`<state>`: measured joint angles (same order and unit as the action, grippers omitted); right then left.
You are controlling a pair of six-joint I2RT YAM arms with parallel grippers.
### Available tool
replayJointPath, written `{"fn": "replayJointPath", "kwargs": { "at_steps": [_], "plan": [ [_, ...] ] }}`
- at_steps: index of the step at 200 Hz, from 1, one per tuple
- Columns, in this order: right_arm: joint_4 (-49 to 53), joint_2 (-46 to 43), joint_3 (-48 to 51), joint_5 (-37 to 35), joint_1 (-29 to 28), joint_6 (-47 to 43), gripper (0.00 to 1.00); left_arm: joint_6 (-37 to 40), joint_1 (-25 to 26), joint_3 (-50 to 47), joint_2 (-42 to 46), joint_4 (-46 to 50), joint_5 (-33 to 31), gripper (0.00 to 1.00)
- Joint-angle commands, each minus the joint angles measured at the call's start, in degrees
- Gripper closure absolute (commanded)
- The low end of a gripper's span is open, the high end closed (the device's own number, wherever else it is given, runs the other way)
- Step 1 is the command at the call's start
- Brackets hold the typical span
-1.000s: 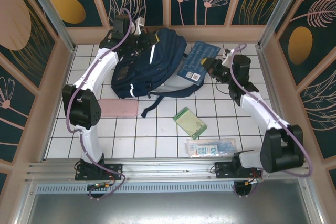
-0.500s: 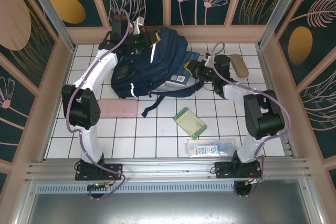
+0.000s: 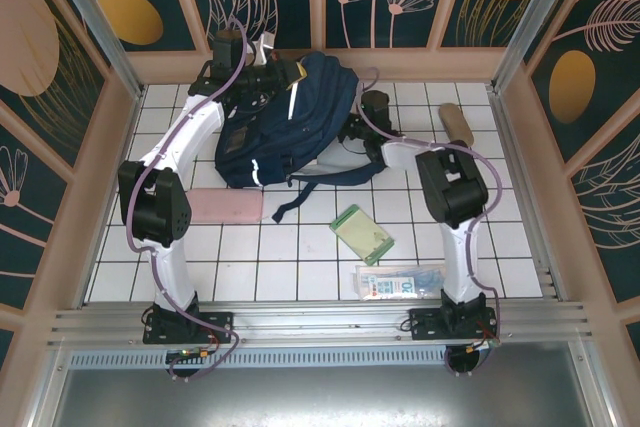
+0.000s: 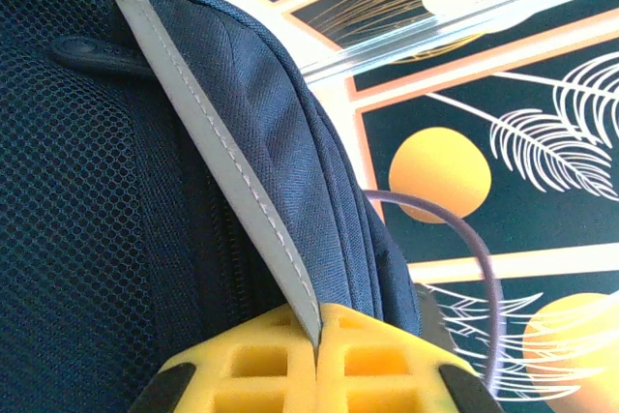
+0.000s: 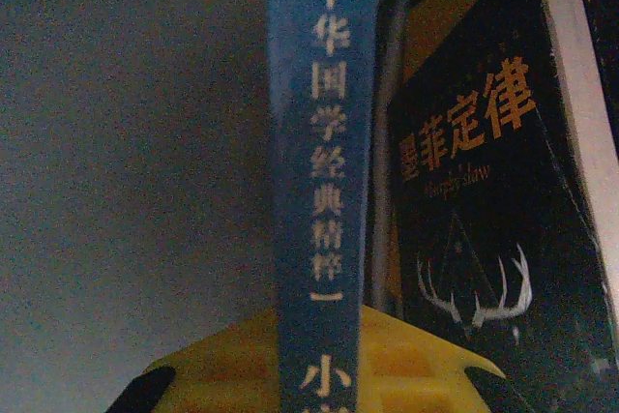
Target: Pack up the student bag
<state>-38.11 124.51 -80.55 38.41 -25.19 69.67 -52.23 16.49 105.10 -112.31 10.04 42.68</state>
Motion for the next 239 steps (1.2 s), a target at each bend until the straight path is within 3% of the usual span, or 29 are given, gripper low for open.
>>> {"fn": "replayJointPath", "kwargs": {
  "at_steps": [1, 13, 19, 37, 50, 83, 172, 202, 239],
  "plan": [
    [-0.27, 4.00, -5.80, -2.06, -2.51, 1.29, 1.00, -0.51, -0.31, 2.00, 5.88, -11.28, 3.21, 1.00],
    [2.07, 6.30, -8.98, -2.96, -3.64, 0.31, 1.00, -0.51, -0.43, 1.69, 5.79, -11.19, 3.12, 1.00],
    [3.40, 7.38, -10.79, -3.36, -4.17, -0.47, 0.94, -0.44, -0.53, 1.44, 5.85, -11.22, 3.16, 1.00],
    [10.55, 9.23, -15.48, -4.57, -5.21, -4.68, 0.55, -0.68, -0.83, 0.82, 5.92, -11.31, 2.97, 1.00],
    [14.92, 7.51, -14.67, -7.69, -5.26, -8.27, 0.37, -1.28, -1.11, -0.05, 6.23, -12.30, 2.99, 1.00],
    [18.41, 0.42, -8.88, -12.20, -3.92, -14.30, 0.18, -1.21, -2.08, -1.33, 6.66, -12.41, 2.56, 1.00],
    [40.88, -7.42, -11.49, -18.03, -2.11, -25.26, 0.19, -3.36, -4.10, -3.23, 7.56, -15.03, 2.33, 1.00],
    [41.40, -17.00, -2.07, -22.48, -0.84, -26.72, 0.22, -2.26, -4.10, -5.08, 7.64, -14.53, 2.17, 1.00],
    [42.23, -33.06, 14.76, -33.29, -0.05, -27.32, 0.26, 1.01, -3.00, -9.19, 7.32, -12.99, 0.67, 1.00]
  ]
}}
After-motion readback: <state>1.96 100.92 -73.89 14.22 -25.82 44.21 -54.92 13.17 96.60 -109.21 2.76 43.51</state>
